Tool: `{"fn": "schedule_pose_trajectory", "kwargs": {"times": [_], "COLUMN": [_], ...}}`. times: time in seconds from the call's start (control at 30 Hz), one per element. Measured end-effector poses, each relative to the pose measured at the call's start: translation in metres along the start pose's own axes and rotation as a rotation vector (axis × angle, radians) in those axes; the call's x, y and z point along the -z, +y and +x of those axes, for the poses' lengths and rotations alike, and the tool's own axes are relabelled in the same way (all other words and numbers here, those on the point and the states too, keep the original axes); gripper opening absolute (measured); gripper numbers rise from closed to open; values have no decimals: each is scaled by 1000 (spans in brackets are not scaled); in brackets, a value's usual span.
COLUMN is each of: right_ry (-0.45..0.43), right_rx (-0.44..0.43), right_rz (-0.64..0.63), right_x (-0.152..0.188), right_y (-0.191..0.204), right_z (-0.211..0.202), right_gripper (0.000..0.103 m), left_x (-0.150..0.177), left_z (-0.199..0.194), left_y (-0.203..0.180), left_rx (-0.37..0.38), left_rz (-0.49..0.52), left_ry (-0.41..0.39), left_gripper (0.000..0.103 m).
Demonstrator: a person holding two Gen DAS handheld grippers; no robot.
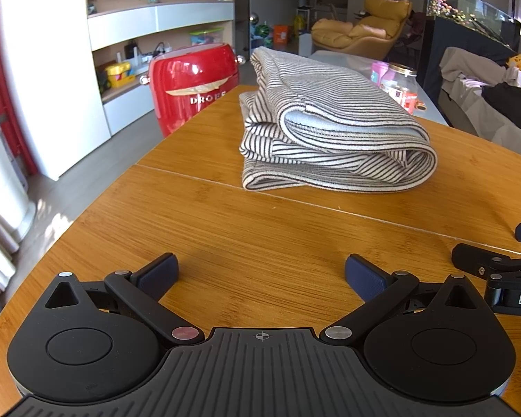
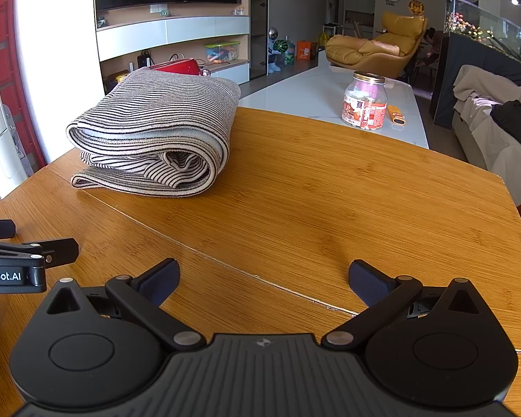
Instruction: Fold clothes
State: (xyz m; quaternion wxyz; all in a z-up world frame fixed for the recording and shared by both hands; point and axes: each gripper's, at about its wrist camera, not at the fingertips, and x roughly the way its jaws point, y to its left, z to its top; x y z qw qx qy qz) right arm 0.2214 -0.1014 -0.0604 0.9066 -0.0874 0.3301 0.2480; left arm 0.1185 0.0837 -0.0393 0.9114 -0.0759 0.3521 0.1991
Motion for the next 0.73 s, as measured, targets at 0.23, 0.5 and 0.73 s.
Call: {"fn": "schedule_pose_trajectory", "kwargs": {"times": [0.23,0.5,0.73], "right_ry": [0,0,0], "right_rx": [0,0,14], "right_rz": [0,1,11], "right_x": [0,0,-1], "right_y": [0,0,3], "right_z": [0,0,1], "right_gripper": [103,103,103], "left_x": [0,0,0], "left_z": [0,0,0], "left_y": [0,0,3], "left_rx": [0,0,16], "left_rz": [0,-1,-15], "left_ry": [-1,-1,-8], "left_gripper": [103,103,103]}}
